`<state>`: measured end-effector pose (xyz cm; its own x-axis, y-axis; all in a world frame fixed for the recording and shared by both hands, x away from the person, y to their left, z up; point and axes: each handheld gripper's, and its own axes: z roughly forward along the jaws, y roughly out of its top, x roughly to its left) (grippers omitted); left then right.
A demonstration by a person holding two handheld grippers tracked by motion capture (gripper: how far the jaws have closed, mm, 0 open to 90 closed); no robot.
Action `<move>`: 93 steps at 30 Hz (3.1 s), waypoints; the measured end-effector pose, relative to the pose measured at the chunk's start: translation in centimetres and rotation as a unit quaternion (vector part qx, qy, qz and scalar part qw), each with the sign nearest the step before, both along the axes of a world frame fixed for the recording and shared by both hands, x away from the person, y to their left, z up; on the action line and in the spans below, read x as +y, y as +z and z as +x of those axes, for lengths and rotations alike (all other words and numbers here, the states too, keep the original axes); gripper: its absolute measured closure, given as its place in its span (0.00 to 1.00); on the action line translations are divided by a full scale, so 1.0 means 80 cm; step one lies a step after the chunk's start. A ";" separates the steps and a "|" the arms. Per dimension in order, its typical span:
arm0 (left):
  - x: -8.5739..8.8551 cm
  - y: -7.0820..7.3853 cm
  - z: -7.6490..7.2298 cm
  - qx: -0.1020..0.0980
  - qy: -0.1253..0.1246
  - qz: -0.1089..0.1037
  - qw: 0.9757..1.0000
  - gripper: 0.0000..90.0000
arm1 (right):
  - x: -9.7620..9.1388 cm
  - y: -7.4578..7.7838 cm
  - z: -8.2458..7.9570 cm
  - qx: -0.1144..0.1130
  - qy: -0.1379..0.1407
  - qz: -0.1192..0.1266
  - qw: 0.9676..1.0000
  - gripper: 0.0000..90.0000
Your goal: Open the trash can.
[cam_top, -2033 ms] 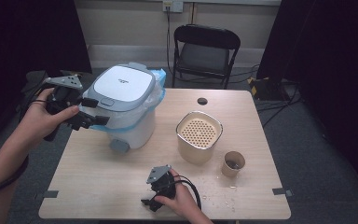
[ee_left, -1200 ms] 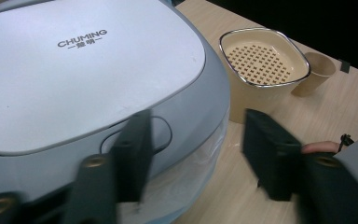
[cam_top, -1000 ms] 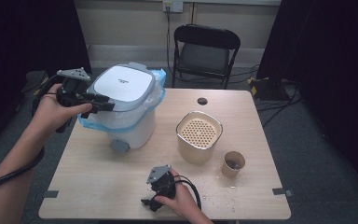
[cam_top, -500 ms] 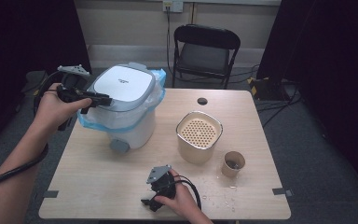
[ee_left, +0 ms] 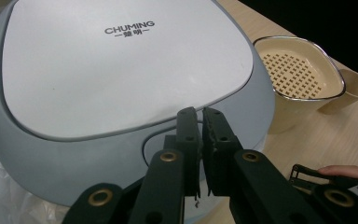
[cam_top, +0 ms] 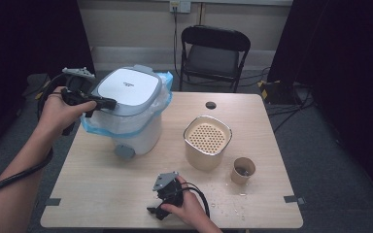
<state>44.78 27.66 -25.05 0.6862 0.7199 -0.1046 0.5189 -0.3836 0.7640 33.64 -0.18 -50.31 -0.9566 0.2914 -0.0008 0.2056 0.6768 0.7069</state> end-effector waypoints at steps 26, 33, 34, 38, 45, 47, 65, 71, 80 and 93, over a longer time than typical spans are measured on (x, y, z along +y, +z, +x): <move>0.004 0.005 -0.023 -0.004 0.000 -0.020 1.000 0.47 | 0.000 0.000 0.000 -0.001 0.001 0.000 1.000 0.00; -0.002 0.002 -0.039 -0.004 -0.019 -0.015 1.000 0.33 | 0.000 0.000 0.000 -0.002 0.001 -0.001 1.000 0.00; -0.003 -0.001 -0.043 -0.006 -0.022 -0.020 1.000 0.31 | 0.000 0.000 0.000 -0.001 0.001 0.000 1.000 0.00; -0.003 -0.011 -0.048 0.000 -0.032 -0.020 0.999 0.26 | 0.000 0.000 0.001 0.000 0.004 -0.002 1.000 0.00; 0.000 -0.028 -0.052 0.006 -0.031 -0.023 0.999 0.22 | 0.000 0.000 0.001 -0.001 0.005 -0.002 1.000 0.00; 0.000 -0.033 -0.054 0.006 -0.035 -0.024 0.999 0.20 | 0.000 0.000 0.001 -0.001 0.005 -0.002 1.000 0.00; -0.002 -0.076 -0.064 0.014 -0.047 -0.022 0.999 0.18 | 0.000 0.000 0.002 -0.003 0.007 -0.001 1.000 0.00; -0.006 -0.094 -0.065 0.018 -0.046 -0.021 0.999 0.18 | 0.000 0.000 0.002 -0.003 0.007 -0.001 1.000 0.00; -0.002 -0.117 -0.067 0.022 -0.057 -0.013 0.998 0.18 | 0.000 0.000 0.001 -0.001 0.007 -0.001 1.000 0.00; -0.002 -0.156 -0.074 0.034 -0.069 -0.012 0.997 0.18 | -0.001 0.000 0.002 0.000 0.009 0.001 1.000 0.00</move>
<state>38.84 27.50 -37.50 0.7690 0.6162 -0.1704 0.5132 -0.4360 0.7393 33.78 -0.26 -50.29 -0.9614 0.2750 -0.0013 0.1934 0.6795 0.7078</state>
